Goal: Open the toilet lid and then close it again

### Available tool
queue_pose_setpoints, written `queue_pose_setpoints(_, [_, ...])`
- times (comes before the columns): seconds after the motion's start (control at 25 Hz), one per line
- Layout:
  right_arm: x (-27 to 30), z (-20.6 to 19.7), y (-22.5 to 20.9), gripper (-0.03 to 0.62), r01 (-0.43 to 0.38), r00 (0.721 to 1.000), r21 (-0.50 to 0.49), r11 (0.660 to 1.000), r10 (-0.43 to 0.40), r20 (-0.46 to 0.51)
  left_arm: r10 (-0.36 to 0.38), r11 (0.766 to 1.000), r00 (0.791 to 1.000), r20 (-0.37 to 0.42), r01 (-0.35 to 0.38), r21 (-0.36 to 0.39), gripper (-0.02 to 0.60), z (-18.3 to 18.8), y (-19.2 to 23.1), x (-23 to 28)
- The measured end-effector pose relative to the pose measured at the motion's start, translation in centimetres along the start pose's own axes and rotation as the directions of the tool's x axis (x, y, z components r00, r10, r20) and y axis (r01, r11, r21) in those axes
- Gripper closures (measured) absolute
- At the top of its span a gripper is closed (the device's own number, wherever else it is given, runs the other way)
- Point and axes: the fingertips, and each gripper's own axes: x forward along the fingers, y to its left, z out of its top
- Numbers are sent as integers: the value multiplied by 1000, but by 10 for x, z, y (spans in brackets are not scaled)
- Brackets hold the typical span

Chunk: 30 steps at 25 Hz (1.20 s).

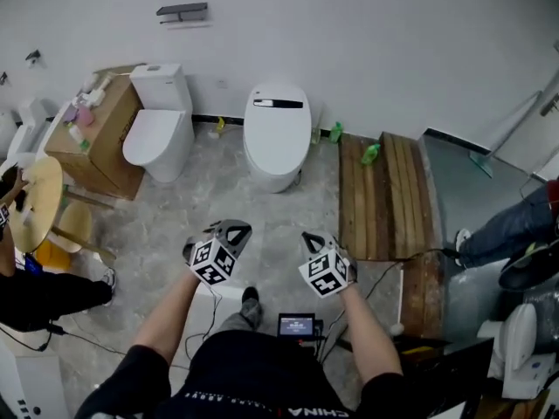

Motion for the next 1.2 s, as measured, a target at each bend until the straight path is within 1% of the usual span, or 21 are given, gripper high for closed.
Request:
queue_pose_setpoints(0.08, [23,20,-18,582,16,1000,39,999,-16,-4,-16,1000,1000,6,16,18,572,-5,35,10])
queue_pose_setpoints(0.16, [46,42,-28,582,5,1000,85,996,-5,9,-20,1000,1000,13,20,17,572,-14,69,16])
queue_pose_setpoints(0.2, [55,51,-34,582,0,1000,96,995,-2,17,-18,1000,1000,16,17,13,572,-19,84,20])
queue_pose_setpoints(0.28, [70,64,-47,582,7,1000,88,996,-9,20,-9,1000,1000,20,9,8,572,-26,107,27])
queue_pose_setpoints(0.36, [83,67,-58,582,13,1000,71,997,-13,4,-7,1000,1000,25,7,-6,572,-30,120,35])
queue_pose_setpoints(0.52, [109,72,-77,582,6,1000,74,997,-4,-23,-11,999,1000,22,12,-30,572,-37,143,55])
queue_pose_setpoints(0.72, [142,69,-102,582,-14,999,72,997,17,-29,-47,998,999,1,47,-35,572,-40,159,95])
queue_pose_setpoints(0.88, [177,70,-146,582,-42,999,83,996,43,-4,-43,999,999,-13,43,-28,572,-32,187,141])
queue_pose_setpoints(0.96, [200,68,-177,582,-46,999,81,996,46,3,-44,998,999,-17,44,-36,572,-24,204,171])
queue_pose_setpoints(1.04, [223,69,-209,582,-57,998,65,996,56,4,-60,997,998,-20,60,-38,572,-11,222,201])
queue_pose_setpoints(1.12, [241,73,-234,582,-83,997,35,996,83,8,-71,997,997,-31,70,-37,572,1,239,228])
queue_pose_setpoints(1.2, [257,80,-257,582,-117,993,26,993,116,25,-70,997,996,-48,68,-44,572,9,259,252])
